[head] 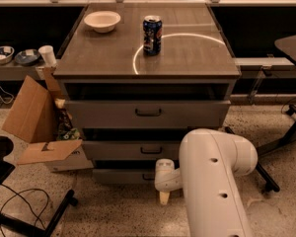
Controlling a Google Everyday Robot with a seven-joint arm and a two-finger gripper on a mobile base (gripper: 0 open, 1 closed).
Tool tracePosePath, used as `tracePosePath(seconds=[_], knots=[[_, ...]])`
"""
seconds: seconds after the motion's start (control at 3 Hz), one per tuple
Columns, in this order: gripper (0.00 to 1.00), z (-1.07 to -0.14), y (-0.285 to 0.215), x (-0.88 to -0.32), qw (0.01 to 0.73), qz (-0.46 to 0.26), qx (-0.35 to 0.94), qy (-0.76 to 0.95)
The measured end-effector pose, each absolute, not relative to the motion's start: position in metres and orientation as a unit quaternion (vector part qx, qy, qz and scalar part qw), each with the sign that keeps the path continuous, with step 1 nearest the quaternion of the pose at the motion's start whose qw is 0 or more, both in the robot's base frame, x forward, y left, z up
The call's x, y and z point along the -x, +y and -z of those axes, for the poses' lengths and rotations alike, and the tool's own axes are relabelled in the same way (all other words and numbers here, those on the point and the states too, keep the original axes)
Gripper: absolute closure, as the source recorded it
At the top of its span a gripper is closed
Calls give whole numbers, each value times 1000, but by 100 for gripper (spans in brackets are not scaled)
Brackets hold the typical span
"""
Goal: Open bottom drawer
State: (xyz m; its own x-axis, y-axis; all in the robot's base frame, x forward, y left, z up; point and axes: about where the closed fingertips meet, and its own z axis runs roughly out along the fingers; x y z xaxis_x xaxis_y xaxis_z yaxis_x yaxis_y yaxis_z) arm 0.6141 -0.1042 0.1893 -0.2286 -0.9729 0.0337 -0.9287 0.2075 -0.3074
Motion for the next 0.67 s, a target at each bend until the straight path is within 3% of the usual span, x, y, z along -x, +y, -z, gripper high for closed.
tracePosePath(seconds=[0.33, 0.67], knots=[[0, -182, -104, -619, 74, 122, 630, 763], [26, -173, -103, -621, 55, 97, 651, 751]])
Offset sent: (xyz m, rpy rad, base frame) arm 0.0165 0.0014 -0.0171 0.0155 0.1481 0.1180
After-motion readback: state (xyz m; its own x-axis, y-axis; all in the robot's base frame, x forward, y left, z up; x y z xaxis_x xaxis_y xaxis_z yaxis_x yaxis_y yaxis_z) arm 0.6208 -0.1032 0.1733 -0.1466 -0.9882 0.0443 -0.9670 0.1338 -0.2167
